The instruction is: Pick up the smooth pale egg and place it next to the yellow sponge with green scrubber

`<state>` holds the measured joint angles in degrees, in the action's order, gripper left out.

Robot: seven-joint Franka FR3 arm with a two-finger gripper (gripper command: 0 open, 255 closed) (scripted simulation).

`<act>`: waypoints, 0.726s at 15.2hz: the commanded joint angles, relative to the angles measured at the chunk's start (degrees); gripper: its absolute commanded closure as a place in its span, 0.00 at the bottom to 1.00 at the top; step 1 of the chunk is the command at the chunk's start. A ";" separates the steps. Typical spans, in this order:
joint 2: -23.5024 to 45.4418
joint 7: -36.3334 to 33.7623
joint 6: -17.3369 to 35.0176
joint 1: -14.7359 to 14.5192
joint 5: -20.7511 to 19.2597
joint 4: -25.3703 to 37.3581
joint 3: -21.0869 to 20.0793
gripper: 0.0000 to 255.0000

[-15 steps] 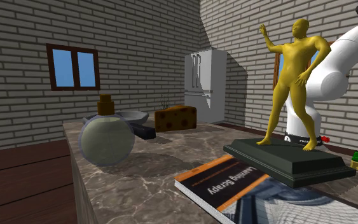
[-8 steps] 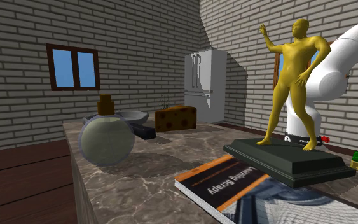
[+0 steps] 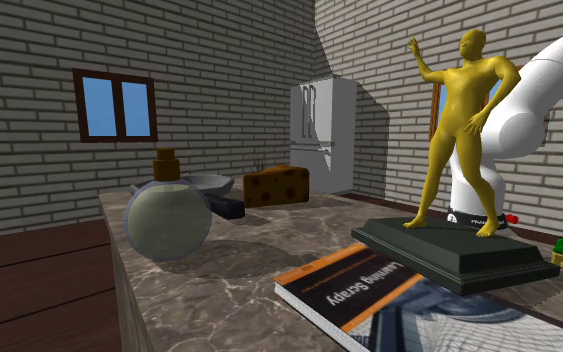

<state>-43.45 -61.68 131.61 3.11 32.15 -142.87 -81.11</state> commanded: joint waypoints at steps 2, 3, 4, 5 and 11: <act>0.02 0.00 0.06 0.06 0.02 0.00 -0.07 1.00; 0.02 0.00 0.06 0.06 0.02 0.00 -0.07 1.00; 0.02 0.00 0.06 0.06 0.02 0.00 -0.07 0.00; 0.02 0.00 0.06 0.06 0.02 0.00 -0.07 0.00; -1.37 -0.53 -4.18 -3.22 -1.22 1.32 4.14 0.00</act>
<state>-44.27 -62.01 129.14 1.17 31.42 -142.04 -78.61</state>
